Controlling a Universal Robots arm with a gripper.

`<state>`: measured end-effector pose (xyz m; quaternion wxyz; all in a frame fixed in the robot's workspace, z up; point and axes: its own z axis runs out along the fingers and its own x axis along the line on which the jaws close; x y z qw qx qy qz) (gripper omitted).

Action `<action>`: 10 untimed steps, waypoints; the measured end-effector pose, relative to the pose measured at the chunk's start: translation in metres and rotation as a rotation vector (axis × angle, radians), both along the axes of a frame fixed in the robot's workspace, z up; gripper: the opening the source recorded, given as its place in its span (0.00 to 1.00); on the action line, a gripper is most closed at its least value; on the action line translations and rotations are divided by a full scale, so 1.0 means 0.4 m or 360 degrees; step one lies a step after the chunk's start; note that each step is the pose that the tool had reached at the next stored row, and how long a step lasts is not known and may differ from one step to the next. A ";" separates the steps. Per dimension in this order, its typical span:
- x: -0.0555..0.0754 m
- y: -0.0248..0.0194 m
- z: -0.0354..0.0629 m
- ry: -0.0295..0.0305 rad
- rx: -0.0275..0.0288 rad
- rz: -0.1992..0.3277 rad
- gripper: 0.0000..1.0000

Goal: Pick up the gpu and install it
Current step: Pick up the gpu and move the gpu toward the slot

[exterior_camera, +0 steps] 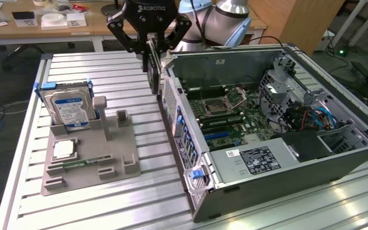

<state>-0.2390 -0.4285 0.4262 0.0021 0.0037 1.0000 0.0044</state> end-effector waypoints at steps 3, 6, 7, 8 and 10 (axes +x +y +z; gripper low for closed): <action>0.027 0.000 0.000 0.00001 -0.00003 0.0000 0.28; 0.046 0.000 -0.001 -0.00001 -0.00003 0.0000 0.28; 0.052 0.000 -0.001 -0.00002 -0.00009 0.0000 0.28; 0.058 0.000 -0.001 -0.00002 -0.00016 0.0000 0.28; 0.068 0.000 -0.002 0.00000 -0.00056 0.0000 0.28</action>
